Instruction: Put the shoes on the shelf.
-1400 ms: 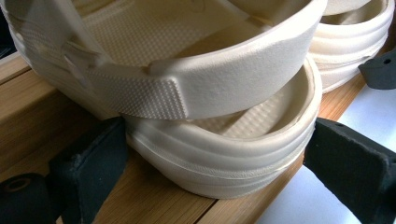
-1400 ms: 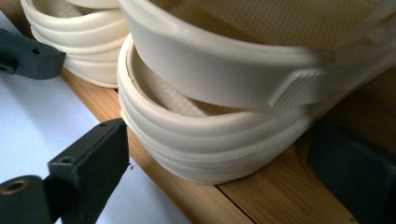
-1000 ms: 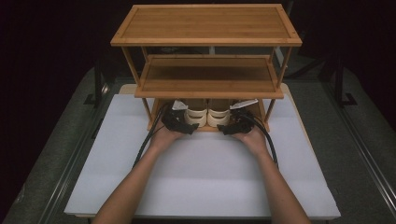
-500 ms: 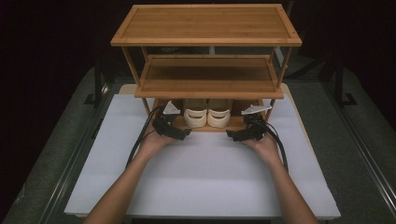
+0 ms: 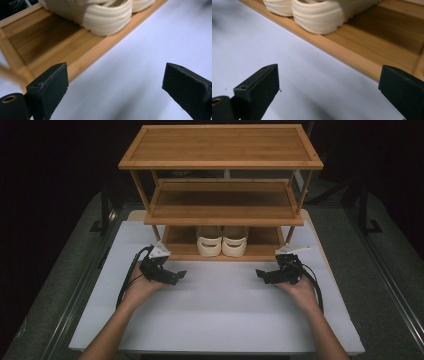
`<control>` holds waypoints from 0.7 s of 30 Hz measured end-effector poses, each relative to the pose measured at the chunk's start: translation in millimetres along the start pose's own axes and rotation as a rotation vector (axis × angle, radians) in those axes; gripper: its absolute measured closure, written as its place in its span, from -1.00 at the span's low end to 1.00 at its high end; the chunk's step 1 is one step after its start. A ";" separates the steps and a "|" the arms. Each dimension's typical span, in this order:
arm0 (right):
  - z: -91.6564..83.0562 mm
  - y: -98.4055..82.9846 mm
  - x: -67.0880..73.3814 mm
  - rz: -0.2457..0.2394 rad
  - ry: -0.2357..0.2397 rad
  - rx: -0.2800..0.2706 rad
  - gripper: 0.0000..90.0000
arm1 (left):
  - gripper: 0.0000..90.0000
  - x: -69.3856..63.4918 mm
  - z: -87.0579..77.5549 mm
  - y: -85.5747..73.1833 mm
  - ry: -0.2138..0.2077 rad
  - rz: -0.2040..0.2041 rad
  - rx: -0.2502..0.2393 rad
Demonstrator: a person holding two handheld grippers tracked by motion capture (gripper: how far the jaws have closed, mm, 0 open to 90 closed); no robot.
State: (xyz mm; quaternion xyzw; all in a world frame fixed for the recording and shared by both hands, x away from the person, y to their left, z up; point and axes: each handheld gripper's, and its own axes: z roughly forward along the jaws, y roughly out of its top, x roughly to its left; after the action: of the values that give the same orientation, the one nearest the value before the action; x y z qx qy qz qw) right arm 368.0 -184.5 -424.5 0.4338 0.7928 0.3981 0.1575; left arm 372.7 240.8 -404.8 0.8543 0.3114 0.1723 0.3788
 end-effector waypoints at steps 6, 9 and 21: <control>-20.5 -19.5 0.1 -0.006 -0.023 -0.017 -0.93 | -0.86 -1.2 -22.9 -20.3 0.015 0.004 0.021; -30.3 -29.7 -0.4 -0.004 -0.025 -0.021 -0.93 | -0.86 -1.9 -33.7 -33.3 0.015 -0.001 0.039; -67.7 -77.1 -4.7 0.041 -0.063 0.005 -0.93 | -0.87 -7.4 -75.5 -93.7 0.087 -0.042 0.073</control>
State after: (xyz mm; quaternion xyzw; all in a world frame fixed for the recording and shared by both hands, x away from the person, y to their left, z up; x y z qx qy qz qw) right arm 287.1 -245.5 -441.3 0.4627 0.7794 0.3854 0.1731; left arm 289.5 325.3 -426.5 0.8525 0.3516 0.1898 0.3371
